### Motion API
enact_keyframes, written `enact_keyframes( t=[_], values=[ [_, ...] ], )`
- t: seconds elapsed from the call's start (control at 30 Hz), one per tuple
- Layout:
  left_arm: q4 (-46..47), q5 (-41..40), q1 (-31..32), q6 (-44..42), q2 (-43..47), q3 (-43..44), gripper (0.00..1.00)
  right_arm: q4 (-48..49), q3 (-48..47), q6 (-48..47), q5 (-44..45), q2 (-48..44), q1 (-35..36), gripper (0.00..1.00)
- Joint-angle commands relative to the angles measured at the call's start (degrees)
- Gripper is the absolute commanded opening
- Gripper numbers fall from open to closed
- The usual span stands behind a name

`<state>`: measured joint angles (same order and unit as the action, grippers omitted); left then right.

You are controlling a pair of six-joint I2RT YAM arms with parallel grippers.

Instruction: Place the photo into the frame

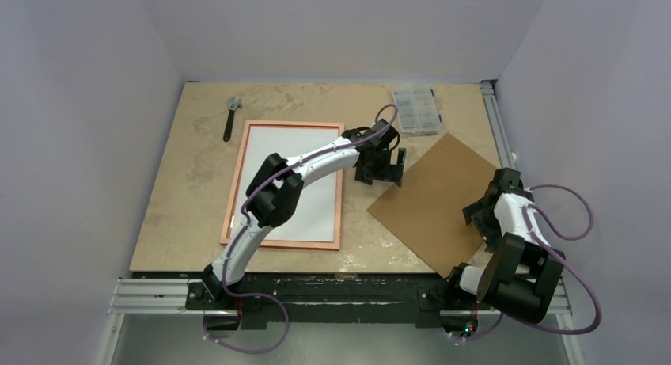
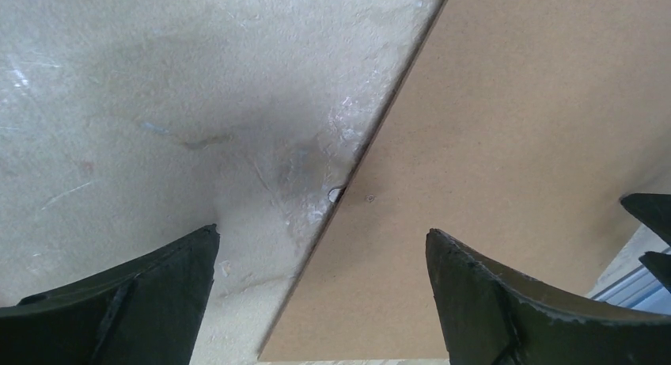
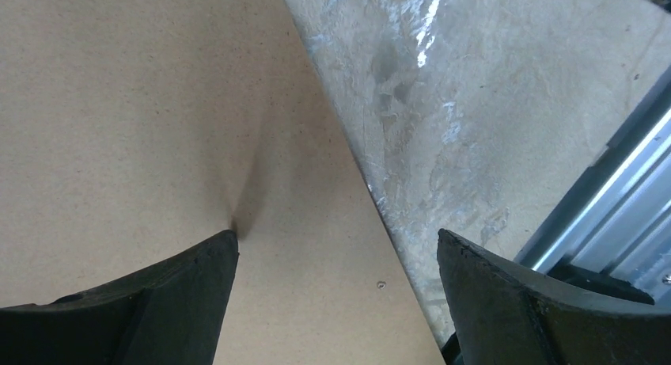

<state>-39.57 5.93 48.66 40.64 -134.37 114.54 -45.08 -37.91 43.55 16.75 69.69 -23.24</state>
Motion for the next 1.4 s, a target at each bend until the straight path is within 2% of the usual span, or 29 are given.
enact_keyframes(
  t=[0.0, 0.3, 0.5, 0.63, 1.1, 1.2, 1.37],
  values=[
    [0.9, 3.8, -0.1, -1.7, -2.2, 2.1, 1.0, 4.9, 1.5, 0.4, -3.0, 1.6, -0.3, 0.93],
    [4.9, 12.9, 0.0, -1.3, -1.9, 0.7, 0.98, 11.8, 4.6, -0.6, -13.0, 5.1, -0.3, 0.92],
    [8.9, 18.6, 0.0, -0.2, 0.9, -2.1, 0.95, 13.5, 4.8, -3.6, -18.9, 6.0, -0.3, 0.92],
    [9.0, 20.3, 0.0, -0.2, 3.8, -3.3, 0.92, 12.6, 5.2, -5.1, -19.9, 4.5, -0.3, 0.93],
    [6.8, 20.1, 2.1, -2.6, 13.6, -3.8, 0.9, 10.6, 8.3, -4.6, -23.3, -3.8, -0.3, 0.92],
    [5.4, 17.5, 2.2, -3.4, 13.7, -4.0, 0.91, 10.8, 8.8, -4.6, -23.5, -3.4, -0.3, 0.92],
    [0.7, 10.0, 0.7, -4.6, 8.8, -2.2, 0.95, 10.9, 8.5, -4.6, -23.1, -1.0, -0.3, 0.92]
  ],
)
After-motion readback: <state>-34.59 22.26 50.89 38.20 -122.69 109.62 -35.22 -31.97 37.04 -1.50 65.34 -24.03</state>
